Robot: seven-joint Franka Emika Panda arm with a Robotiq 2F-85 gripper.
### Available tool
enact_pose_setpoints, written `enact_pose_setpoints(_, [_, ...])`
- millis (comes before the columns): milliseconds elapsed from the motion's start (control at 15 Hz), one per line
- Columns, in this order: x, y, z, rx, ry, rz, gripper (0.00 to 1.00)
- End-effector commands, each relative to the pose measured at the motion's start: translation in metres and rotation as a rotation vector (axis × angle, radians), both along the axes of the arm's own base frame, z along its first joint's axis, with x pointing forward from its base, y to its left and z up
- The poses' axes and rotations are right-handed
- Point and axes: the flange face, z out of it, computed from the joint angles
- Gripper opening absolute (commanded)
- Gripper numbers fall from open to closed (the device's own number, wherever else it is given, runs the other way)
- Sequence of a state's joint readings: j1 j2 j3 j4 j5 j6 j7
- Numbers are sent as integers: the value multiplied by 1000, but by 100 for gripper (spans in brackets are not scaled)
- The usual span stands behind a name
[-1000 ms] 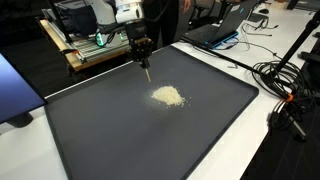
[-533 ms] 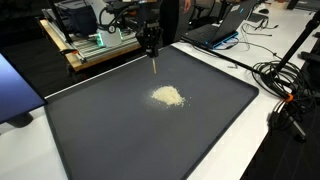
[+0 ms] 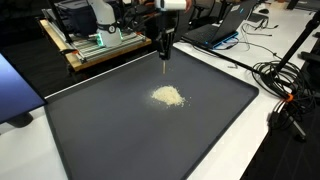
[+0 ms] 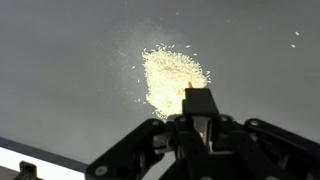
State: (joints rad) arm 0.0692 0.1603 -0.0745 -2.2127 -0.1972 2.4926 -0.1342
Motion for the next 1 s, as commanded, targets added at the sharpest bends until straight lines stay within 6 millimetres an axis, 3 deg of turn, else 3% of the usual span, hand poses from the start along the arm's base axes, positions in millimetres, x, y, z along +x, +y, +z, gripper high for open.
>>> enact_pose_setpoints(0, [20,-5,-31,-51,-5,-102,4])
enact_pose_setpoints(333, [24,-16,-68,-52,5,-195,4])
enact_pose_setpoints(933, [31,-29,-90,-71,-52,-296,4])
